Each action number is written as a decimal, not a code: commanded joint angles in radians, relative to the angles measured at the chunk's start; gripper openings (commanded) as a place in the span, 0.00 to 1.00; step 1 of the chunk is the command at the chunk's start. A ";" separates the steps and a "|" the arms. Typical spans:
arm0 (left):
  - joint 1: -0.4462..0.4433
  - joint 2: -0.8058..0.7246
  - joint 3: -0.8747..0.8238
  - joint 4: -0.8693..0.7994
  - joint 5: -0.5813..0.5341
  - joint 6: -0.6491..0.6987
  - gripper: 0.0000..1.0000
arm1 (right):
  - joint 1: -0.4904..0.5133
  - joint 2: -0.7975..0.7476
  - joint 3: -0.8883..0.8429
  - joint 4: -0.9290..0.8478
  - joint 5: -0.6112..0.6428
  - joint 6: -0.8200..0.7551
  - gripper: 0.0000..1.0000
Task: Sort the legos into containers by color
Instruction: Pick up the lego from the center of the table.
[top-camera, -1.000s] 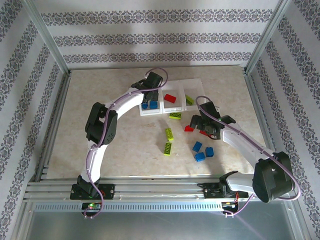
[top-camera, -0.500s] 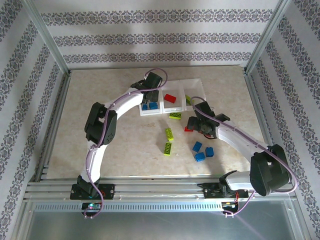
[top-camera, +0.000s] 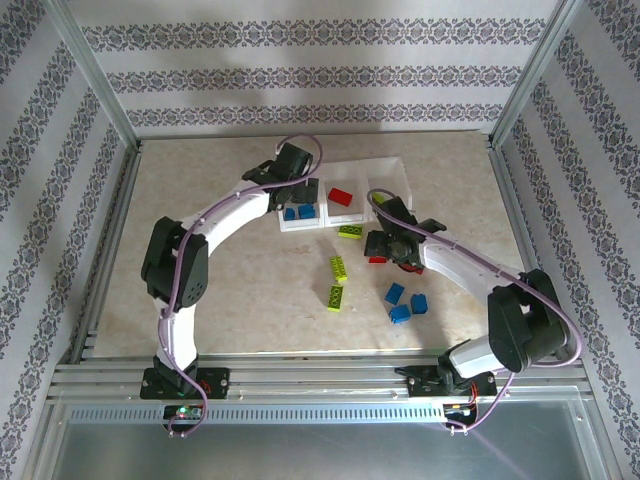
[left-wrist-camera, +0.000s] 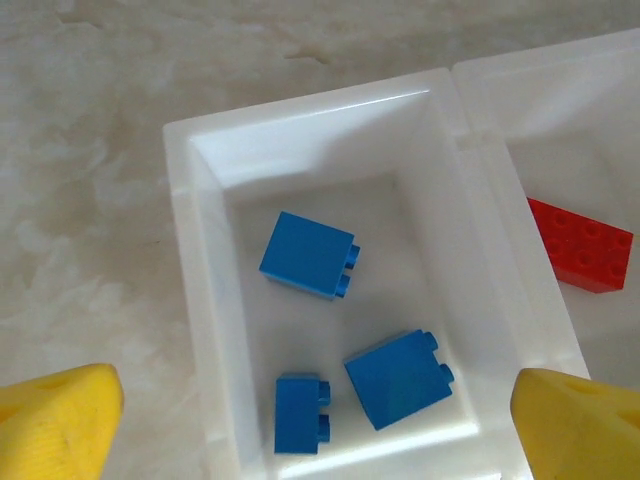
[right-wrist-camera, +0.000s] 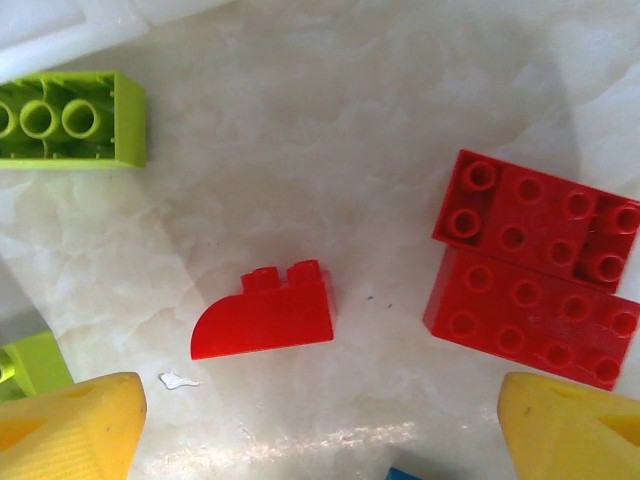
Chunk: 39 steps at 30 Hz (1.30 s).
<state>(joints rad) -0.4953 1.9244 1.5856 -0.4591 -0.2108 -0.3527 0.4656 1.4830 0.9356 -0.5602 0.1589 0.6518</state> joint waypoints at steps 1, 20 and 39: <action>0.008 -0.076 -0.072 0.055 0.001 -0.013 1.00 | 0.013 0.047 0.041 -0.018 -0.033 -0.016 0.91; 0.034 -0.473 -0.553 0.254 0.014 -0.100 1.00 | 0.036 0.256 0.136 -0.041 -0.019 -0.068 0.89; 0.122 -0.578 -0.694 0.307 0.127 -0.196 1.00 | 0.036 0.335 0.176 -0.030 -0.051 -0.089 0.72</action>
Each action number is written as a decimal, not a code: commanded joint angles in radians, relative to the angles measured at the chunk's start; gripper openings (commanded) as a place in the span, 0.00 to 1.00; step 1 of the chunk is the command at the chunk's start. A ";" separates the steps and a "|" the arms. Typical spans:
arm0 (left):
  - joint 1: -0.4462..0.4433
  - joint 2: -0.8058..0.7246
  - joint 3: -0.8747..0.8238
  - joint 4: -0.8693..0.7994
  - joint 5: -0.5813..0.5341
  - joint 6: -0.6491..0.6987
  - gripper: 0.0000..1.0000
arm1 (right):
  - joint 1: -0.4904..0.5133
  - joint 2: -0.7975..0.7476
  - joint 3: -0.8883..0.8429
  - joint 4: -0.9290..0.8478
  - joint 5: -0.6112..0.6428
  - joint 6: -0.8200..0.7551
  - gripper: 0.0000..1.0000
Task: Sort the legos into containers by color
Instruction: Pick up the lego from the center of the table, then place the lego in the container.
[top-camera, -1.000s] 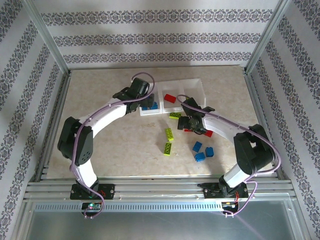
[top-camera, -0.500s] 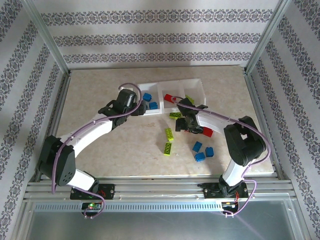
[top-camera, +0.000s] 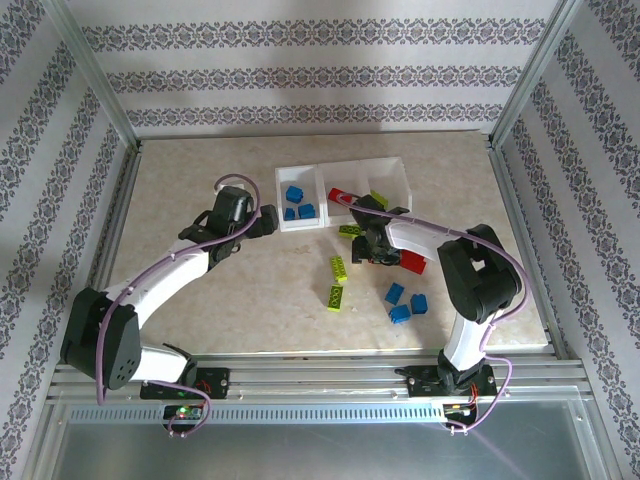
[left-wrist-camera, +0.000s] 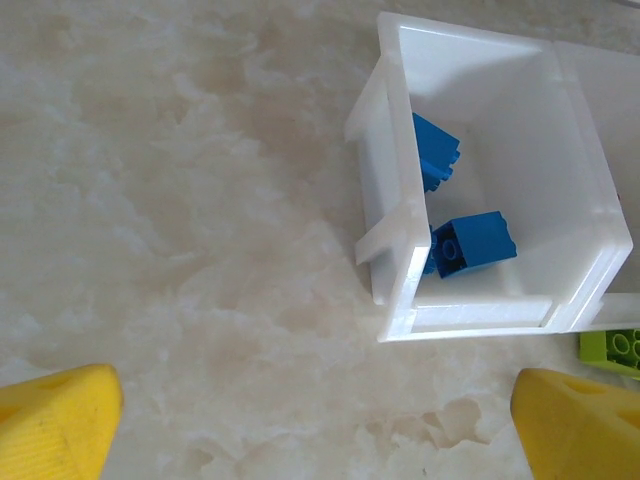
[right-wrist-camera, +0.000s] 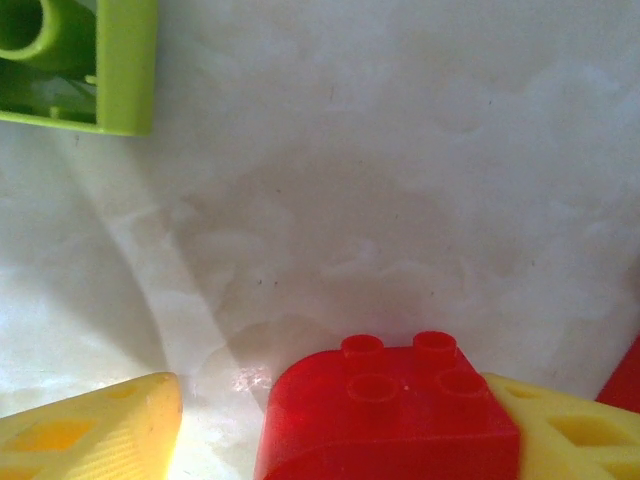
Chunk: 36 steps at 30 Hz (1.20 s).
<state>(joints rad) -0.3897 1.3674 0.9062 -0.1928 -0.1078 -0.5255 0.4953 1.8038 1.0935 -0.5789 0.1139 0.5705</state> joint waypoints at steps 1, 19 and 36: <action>0.018 -0.022 -0.017 0.042 0.026 -0.025 1.00 | 0.006 0.014 0.016 -0.010 -0.009 -0.007 0.71; 0.035 -0.025 -0.035 0.055 0.042 -0.048 1.00 | 0.018 -0.067 0.028 -0.001 -0.010 -0.010 0.48; 0.042 -0.048 -0.053 0.053 0.055 -0.059 1.00 | 0.025 0.112 0.471 -0.039 0.054 -0.139 0.46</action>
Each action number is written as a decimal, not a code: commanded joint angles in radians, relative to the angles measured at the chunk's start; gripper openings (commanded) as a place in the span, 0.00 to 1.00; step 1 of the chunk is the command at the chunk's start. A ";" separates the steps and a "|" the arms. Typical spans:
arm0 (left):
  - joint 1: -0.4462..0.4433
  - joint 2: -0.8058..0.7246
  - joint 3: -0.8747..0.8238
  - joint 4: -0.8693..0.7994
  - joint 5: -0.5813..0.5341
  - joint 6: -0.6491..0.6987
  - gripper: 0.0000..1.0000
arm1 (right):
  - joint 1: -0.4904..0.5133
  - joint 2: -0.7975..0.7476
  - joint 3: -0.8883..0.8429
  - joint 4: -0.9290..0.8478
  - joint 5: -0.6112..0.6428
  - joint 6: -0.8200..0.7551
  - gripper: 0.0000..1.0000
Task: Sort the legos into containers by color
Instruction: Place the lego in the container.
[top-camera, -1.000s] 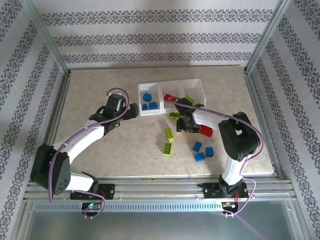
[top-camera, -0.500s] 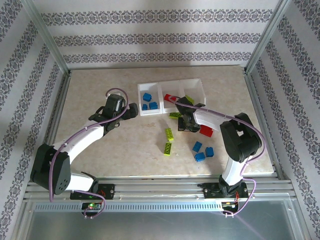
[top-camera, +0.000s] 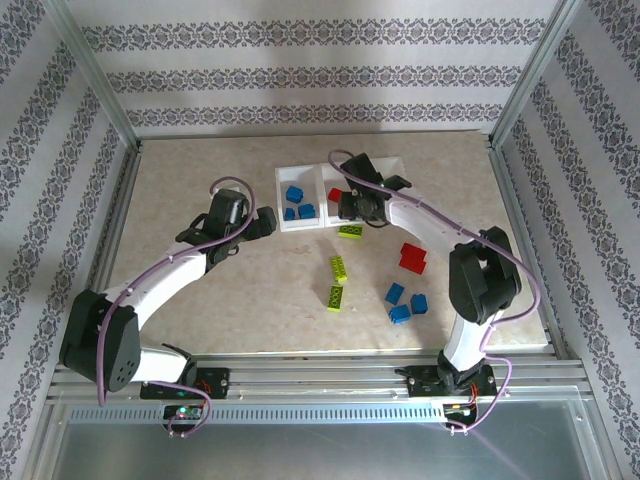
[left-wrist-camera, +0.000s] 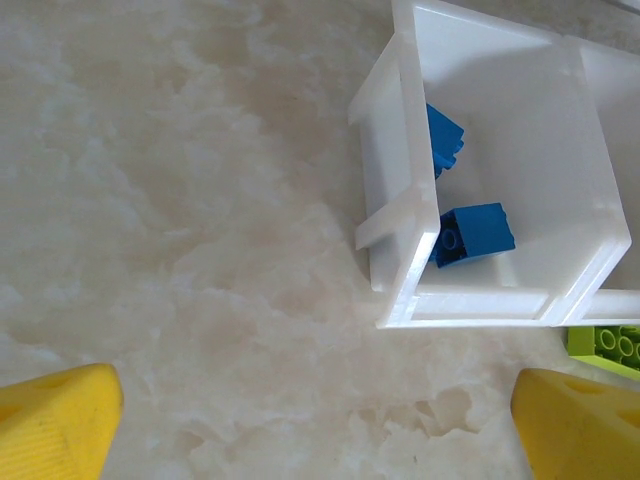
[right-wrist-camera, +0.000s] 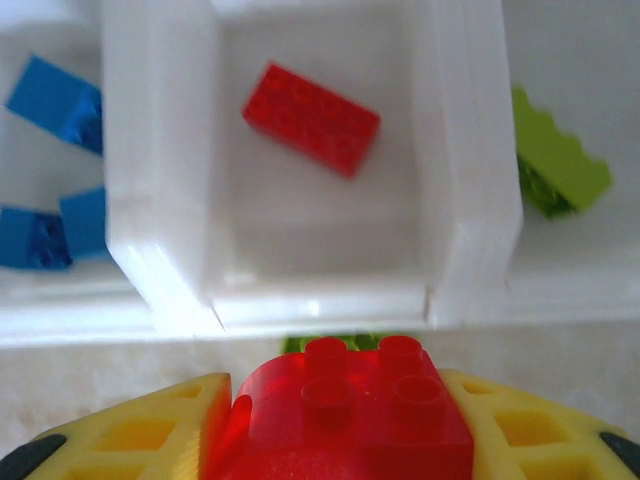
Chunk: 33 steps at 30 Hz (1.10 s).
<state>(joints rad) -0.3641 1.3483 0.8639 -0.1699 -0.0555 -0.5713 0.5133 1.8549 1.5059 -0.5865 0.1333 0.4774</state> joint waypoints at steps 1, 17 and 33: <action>0.018 -0.032 -0.012 0.027 0.003 -0.012 1.00 | 0.005 0.085 0.090 -0.035 0.038 -0.053 0.46; 0.029 -0.063 -0.031 0.022 -0.007 -0.009 1.00 | -0.025 0.211 0.226 -0.045 0.021 -0.083 0.68; 0.024 -0.055 -0.010 0.054 0.132 0.033 1.00 | -0.025 0.004 0.089 -0.028 0.027 -0.045 0.71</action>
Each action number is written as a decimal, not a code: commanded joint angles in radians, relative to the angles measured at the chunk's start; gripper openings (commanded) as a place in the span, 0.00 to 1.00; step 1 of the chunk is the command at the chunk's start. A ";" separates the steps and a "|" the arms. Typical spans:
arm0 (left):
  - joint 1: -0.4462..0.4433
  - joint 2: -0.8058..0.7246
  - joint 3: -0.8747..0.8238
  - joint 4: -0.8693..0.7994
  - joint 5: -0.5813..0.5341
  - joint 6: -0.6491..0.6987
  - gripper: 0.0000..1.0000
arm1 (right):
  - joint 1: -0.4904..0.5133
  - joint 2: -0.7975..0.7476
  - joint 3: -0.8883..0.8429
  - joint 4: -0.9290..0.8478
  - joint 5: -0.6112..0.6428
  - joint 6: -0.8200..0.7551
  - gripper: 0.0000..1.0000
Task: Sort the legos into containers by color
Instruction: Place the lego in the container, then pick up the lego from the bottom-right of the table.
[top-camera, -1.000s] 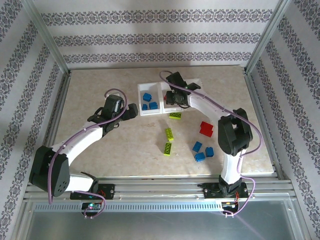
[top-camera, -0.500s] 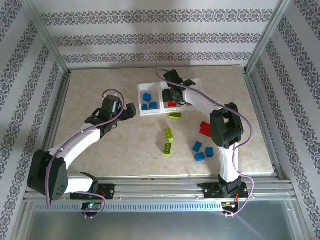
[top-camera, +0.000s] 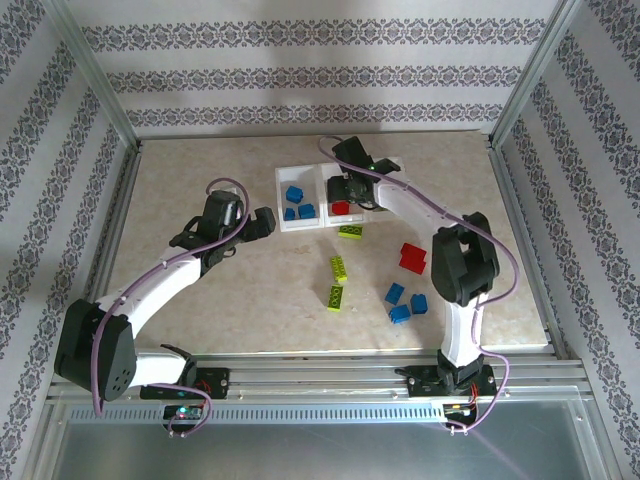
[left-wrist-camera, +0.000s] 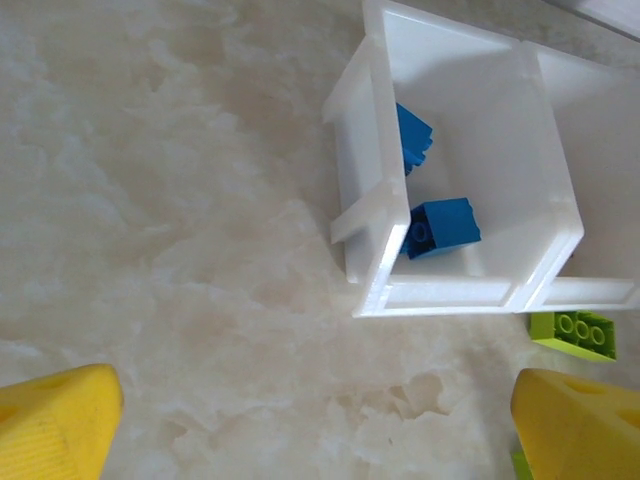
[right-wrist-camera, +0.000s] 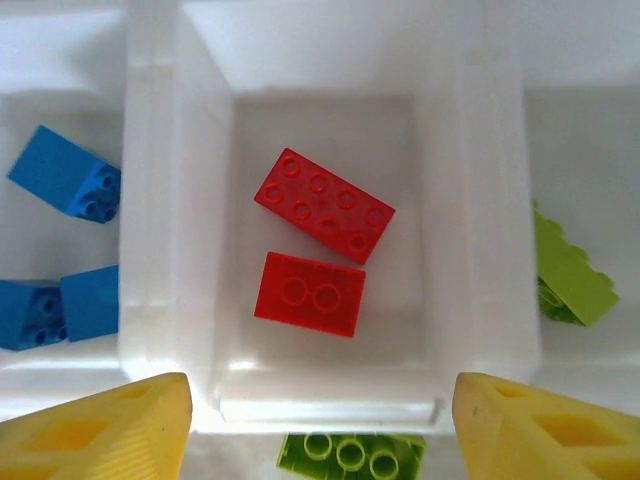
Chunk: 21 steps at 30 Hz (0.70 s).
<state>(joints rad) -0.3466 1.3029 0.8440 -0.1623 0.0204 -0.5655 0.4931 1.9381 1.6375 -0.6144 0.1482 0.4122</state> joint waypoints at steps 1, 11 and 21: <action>0.001 -0.011 0.011 0.048 0.066 0.031 1.00 | -0.008 -0.104 -0.070 0.004 0.015 0.026 0.71; -0.157 0.045 0.037 0.092 0.174 0.107 1.00 | -0.064 -0.328 -0.346 0.028 0.050 0.126 0.82; -0.411 0.189 0.125 0.166 0.302 0.237 1.00 | -0.158 -0.527 -0.604 0.033 0.060 0.206 0.98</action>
<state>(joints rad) -0.7101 1.4574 0.9237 -0.0639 0.2478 -0.4000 0.3534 1.4635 1.0752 -0.5789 0.1799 0.5781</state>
